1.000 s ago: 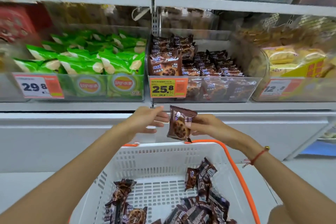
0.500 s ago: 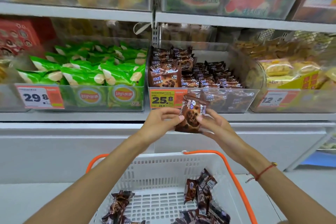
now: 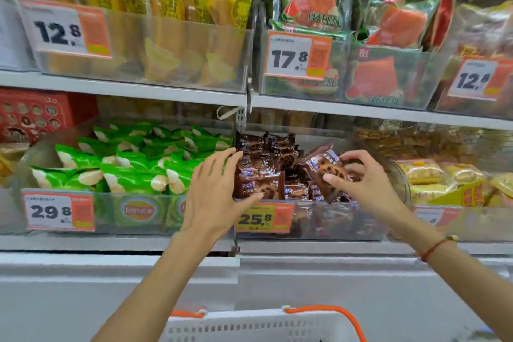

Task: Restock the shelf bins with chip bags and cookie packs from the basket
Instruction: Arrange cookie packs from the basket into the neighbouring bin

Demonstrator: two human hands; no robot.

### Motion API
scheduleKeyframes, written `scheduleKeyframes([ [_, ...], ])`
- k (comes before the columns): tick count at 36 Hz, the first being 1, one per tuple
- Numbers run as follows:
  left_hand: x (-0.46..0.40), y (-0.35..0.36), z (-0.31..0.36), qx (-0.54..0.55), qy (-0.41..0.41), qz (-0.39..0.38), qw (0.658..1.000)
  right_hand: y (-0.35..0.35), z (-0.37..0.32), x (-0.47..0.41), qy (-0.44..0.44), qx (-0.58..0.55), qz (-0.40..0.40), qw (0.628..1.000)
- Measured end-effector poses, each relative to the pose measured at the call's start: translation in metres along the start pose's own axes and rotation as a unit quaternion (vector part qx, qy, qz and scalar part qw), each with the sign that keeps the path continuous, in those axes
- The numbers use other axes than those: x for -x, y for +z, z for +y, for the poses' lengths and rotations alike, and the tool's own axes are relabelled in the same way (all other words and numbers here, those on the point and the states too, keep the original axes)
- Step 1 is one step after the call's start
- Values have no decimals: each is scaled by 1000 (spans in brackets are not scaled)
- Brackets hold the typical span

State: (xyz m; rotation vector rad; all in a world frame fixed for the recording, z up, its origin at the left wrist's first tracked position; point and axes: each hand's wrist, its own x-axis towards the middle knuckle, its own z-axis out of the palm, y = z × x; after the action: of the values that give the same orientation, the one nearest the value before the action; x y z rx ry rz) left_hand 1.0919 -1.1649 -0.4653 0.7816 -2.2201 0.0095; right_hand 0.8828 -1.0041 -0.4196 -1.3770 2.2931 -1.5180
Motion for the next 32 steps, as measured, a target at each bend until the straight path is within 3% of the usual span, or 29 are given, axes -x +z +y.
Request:
scheduleKeyframes([
  [8, 4, 8, -20, 28, -4, -54, 998, 22, 1, -102, -22, 220, -100, 970],
  [12, 1, 9, -21, 36, -7, -50, 998, 55, 10, -117, -24, 241, -141, 960],
  [16, 0, 7, -21, 46, -10, -46, 998, 71, 22, -123, -35, 273, -141, 951],
  [20, -1, 5, -20, 45, -12, -43, 998, 70, 25, -122, -118, 383, -75, 913],
  [32, -2, 4, -17, 43, -22, -54, 997, 76, 15, -131, -147, 307, -123, 932],
])
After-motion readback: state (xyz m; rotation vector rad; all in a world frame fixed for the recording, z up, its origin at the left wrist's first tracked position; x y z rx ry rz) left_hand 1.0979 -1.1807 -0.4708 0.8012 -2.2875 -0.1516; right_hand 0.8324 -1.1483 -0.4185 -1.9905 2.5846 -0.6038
